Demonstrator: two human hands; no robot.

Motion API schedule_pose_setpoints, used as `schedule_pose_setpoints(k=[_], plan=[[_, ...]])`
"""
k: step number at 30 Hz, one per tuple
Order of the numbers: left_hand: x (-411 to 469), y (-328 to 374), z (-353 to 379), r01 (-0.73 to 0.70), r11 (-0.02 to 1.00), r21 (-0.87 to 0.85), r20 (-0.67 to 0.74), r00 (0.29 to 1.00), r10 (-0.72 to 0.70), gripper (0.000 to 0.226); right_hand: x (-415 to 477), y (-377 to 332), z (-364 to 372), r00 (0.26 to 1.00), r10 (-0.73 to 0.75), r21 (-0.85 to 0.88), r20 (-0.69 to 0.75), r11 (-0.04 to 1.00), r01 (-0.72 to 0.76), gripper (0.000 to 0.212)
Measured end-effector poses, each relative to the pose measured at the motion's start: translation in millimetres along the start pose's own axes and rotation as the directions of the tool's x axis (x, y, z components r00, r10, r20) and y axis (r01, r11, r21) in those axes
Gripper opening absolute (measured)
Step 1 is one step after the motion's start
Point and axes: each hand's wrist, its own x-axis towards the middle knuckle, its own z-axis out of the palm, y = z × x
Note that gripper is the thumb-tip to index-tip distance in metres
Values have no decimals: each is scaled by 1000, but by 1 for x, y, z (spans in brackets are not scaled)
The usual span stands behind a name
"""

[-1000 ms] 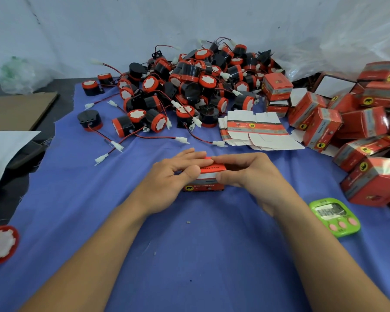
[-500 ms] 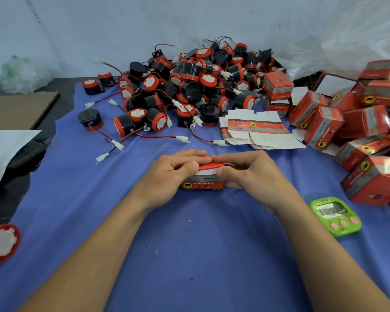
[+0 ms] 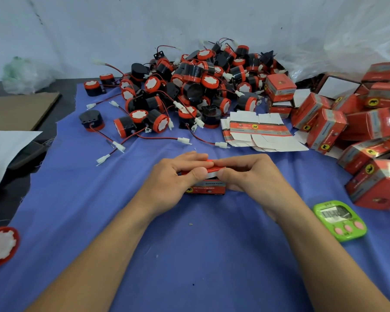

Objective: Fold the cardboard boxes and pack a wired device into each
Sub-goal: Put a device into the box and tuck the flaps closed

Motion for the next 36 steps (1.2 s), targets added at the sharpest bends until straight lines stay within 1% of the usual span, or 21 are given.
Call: schedule_pose_setpoints(k=[4,7,9,11,15,19,22,28,32,34,36], plan=[[-3,2,1,22,999,-39,-4,1000,-22,26,-3,-4,-5,997,28,42,74,999,-32,27],[-3,3,1,43,994,-100,5,999,-42,28,-4,-6,-10,987,85,149,134,983,-105,22],[-3,3,2,57,990,-127,9,998,-56,28,-3,-6,-11,985,106,202,136,971,-132,22],[-4,3,1,61,989,-136,5,998,-61,28,-3,-6,-10,987,108,198,116,971,-130,22],[-4,3,2,58,988,-140,5,998,-58,29,-3,-4,-11,987,94,203,134,972,-120,21],[-3,2,2,46,990,-135,0,999,-46,28,-3,-2,-10,991,71,144,115,986,-88,25],[-3,2,3,31,990,-134,-15,999,-34,22,-2,-3,-10,991,70,137,111,987,-85,27],[-1,1,7,46,991,-125,-54,997,-53,23,-1,-3,-9,993,68,130,102,988,-81,30],[-2,0,8,36,995,-96,-69,997,-42,24,-4,-1,-10,991,0,97,130,995,-12,38],[-2,0,8,36,996,-86,-69,997,-42,23,-6,-3,-9,994,-22,58,109,998,16,37],[-1,-1,7,38,996,-81,-67,997,-44,23,-7,-4,-7,997,-40,-23,65,999,42,36]])
